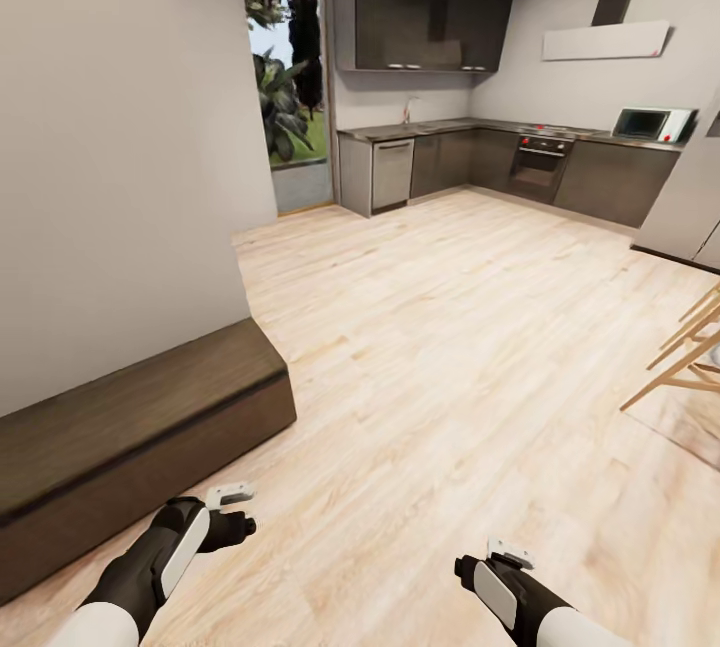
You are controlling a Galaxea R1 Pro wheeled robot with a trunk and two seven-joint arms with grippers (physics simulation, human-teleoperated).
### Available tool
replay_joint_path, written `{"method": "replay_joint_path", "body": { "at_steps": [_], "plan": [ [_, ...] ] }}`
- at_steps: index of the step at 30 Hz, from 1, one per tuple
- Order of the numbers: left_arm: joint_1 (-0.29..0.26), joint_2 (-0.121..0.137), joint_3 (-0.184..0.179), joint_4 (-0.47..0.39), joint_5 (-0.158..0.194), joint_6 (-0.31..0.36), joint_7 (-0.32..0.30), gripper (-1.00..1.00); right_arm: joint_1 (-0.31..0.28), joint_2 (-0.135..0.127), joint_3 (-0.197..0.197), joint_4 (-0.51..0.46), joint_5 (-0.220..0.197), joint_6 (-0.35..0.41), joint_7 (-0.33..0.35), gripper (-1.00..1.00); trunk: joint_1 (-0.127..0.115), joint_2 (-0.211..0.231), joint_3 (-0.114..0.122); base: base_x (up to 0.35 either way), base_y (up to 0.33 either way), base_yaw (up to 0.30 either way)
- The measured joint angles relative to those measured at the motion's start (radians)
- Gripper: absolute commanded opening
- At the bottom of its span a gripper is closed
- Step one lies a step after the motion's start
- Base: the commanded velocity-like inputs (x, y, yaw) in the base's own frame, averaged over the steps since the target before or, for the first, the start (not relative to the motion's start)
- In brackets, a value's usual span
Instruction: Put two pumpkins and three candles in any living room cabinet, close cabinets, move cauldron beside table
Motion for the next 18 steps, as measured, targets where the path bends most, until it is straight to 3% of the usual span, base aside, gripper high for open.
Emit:
{"method": "replay_joint_path", "body": {
  "at_steps": [18],
  "plan": [
    [0.000, 0.001, 0.003, 0.000, 0.000, 0.000, -0.002, 1.00, 0.000, 0.002, 0.000, 0.000, 0.000, 0.000, 0.000, 1.00, 0.000, 0.000, -0.011, 0.000, 0.000, 0.276]
  ]
}}
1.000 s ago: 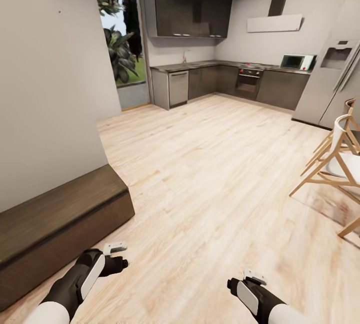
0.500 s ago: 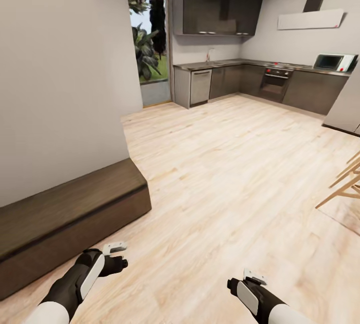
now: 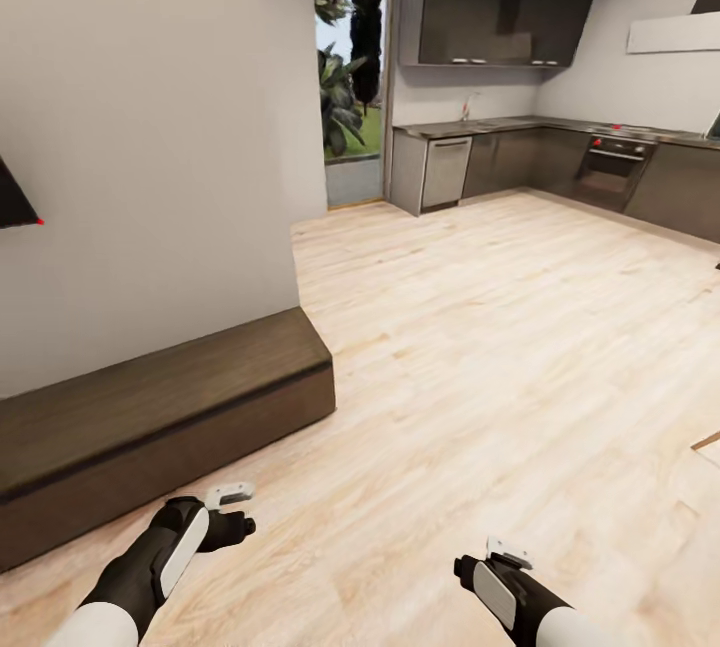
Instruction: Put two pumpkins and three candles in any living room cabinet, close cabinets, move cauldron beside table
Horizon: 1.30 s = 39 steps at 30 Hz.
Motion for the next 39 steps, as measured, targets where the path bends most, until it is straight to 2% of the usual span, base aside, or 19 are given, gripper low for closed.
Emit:
{"method": "replay_joint_path", "body": {
  "at_steps": [39],
  "plan": [
    [0.000, 0.002, 0.002, 0.000, 0.002, 0.000, 0.000, 1.00, 0.000, 0.004, 0.002, 0.000, 0.001, 0.000, 0.000, 1.00, 0.000, 0.000, -0.023, 0.009, 0.000, 0.276]
  ]
}}
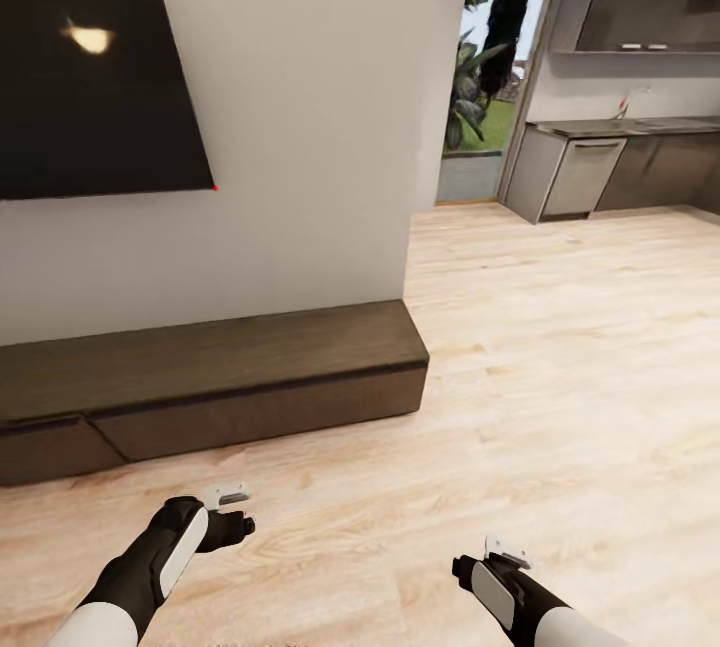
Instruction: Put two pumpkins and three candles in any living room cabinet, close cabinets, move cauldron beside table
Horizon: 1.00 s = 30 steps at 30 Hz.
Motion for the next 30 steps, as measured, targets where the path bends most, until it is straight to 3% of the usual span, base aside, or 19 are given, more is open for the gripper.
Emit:
{"method": "replay_joint_path", "body": {
  "at_steps": [16, 30],
  "plan": [
    [0.000, 0.000, 0.000, 0.000, -0.001, 0.000, 0.000, 1.00, 0.000, -0.001, -0.001, 0.000, 0.000, -0.001, 0.002, 1.00, 0.000, 0.000, -0.009, 0.038, 0.000, 0.264],
    [0.000, 0.002, 0.000, 0.000, -0.002, 0.000, 0.000, 1.00, 0.026, -0.004, -0.003, 0.006, -0.002, -0.120, 0.006, 1.00, 0.000, 0.000, -0.010, 0.275, 0.000, -0.017]
  ]
}}
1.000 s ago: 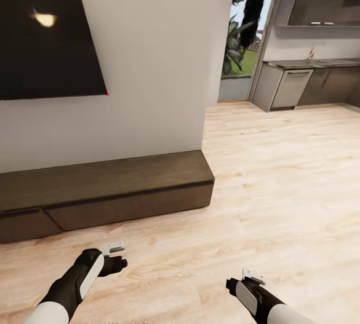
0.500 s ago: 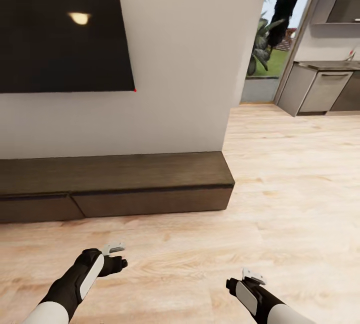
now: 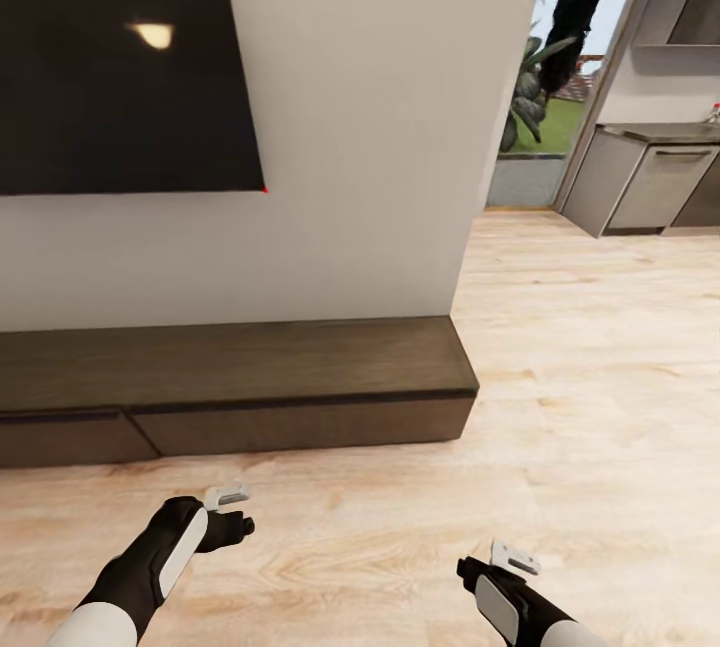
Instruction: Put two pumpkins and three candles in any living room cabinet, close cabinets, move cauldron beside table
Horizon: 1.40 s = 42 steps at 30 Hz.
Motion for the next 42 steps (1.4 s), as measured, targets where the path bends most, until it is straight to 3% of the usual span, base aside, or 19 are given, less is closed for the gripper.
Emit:
{"method": "replay_joint_path", "body": {
  "at_steps": [14, 24, 30, 33, 35, 37, 38, 39, 42],
  "plan": [
    [0.000, 0.001, 0.004, 0.000, 0.000, 0.000, -0.001, 1.00, 0.014, -0.001, -0.002, 0.008, -0.003, -0.024, 0.000, 1.00, 0.000, 0.000, 0.000, -0.034, 0.039, -0.001],
    [0.000, 0.004, 0.007, 0.000, 0.000, 0.001, -0.004, 1.00, 0.014, -0.004, -0.006, 0.007, -0.011, -0.026, 0.001, 1.00, 0.000, 0.000, 0.000, 0.037, 0.238, 0.000],
    [0.000, 0.035, 0.009, -0.008, 0.010, 0.047, -0.010, 1.00, 0.014, 0.000, -0.010, 0.005, -0.014, -0.030, -0.001, 1.00, 0.000, 0.000, 0.000, 0.100, 0.071, 0.000],
    [0.000, 0.086, 0.040, -0.032, 0.029, 0.162, -0.053, 1.00, 0.014, 0.002, -0.012, -0.003, -0.015, -0.031, -0.001, 1.00, 0.000, 0.000, 0.000, 0.016, 0.011, 0.000],
    [0.000, 0.127, 0.097, -0.075, 0.068, 0.255, -0.151, 1.00, 0.014, 0.003, -0.020, -0.017, -0.020, -0.030, -0.001, 1.00, 0.000, 0.000, 0.000, 0.006, 0.004, 0.000],
    [0.000, 0.163, 0.133, -0.100, 0.097, 0.288, -0.241, 1.00, 0.014, 0.003, -0.053, -0.038, -0.044, -0.029, 0.012, 1.00, 0.000, 0.000, 0.000, 0.003, 0.002, 0.000],
    [0.000, 0.205, 0.152, -0.112, 0.112, 0.304, -0.321, 1.00, 0.014, 0.002, -0.112, -0.072, -0.086, -0.027, 0.063, 1.00, 0.000, 0.000, 0.000, 0.000, 0.000, 0.000],
    [0.000, 0.248, 0.163, -0.120, 0.121, 0.311, -0.395, 1.00, 0.014, 0.001, -0.175, -0.104, -0.132, -0.023, 0.159, 1.00, 0.000, 0.000, 0.000, 0.000, 0.000, 0.000],
    [0.000, 0.300, 0.174, -0.129, 0.132, 0.312, -0.520, 1.00, 0.014, 0.001, -0.251, -0.127, -0.179, -0.020, 0.365, 1.00, 0.000, 0.000, 0.000, 0.000, 0.000, 0.000]
  ]
}}
